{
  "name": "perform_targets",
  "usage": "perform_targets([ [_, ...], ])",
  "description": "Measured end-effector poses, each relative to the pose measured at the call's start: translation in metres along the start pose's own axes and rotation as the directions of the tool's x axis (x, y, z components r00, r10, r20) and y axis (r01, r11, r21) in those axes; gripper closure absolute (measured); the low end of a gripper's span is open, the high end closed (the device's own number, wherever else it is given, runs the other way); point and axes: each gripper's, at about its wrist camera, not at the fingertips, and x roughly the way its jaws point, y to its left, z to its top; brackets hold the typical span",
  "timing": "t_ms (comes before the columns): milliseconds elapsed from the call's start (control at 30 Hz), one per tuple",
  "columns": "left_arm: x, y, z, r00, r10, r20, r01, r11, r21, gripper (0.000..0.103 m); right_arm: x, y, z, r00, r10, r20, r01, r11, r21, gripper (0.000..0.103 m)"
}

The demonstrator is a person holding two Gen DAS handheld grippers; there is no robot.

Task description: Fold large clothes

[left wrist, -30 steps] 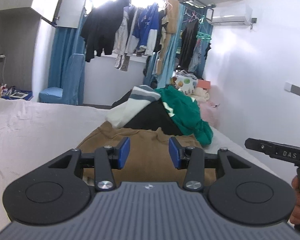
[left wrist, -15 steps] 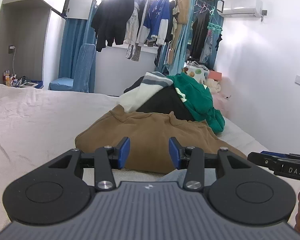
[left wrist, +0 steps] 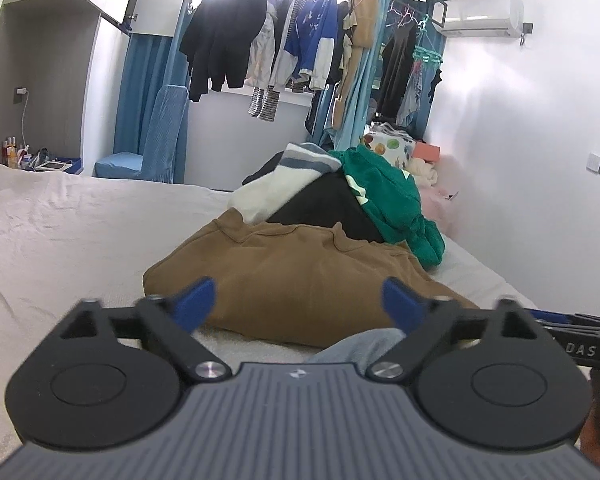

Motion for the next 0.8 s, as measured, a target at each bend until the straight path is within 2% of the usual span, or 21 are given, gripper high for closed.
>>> perform_targets([
  [33, 0.000, 0.000, 0.001, 1.000, 0.002, 0.000, -0.002, 1.000, 0.001, 0.002, -0.001, -0.001, 0.001, 1.000, -0.006, 0.010, 0.006, 1.000, -0.001, 0.011],
  [133, 0.001, -0.001, 0.003, 1.000, 0.023, -0.007, -0.022, 1.000, 0.005, 0.001, -0.001, -0.002, 0.005, 0.999, -0.027, 0.025, 0.028, 1.000, -0.013, 0.000],
  [233, 0.002, -0.002, 0.004, 0.999, 0.036, -0.012, -0.036, 0.999, 0.011, 0.000, -0.003, -0.003, 0.007, 0.997, -0.061, 0.042, 0.061, 0.998, -0.005, 0.000],
  [533, 0.007, -0.008, 0.005, 0.996, 0.079, -0.039, -0.078, 0.997, 0.020, 0.000, -0.001, -0.003, 0.007, 0.998, -0.051, 0.025, 0.051, 0.998, -0.023, 0.000],
  [800, 0.011, -0.013, 0.002, 0.995, 0.089, -0.044, -0.088, 0.995, 0.038, 0.000, 0.002, -0.002, 0.006, 0.998, -0.060, 0.006, 0.060, 0.998, -0.026, 0.000],
])
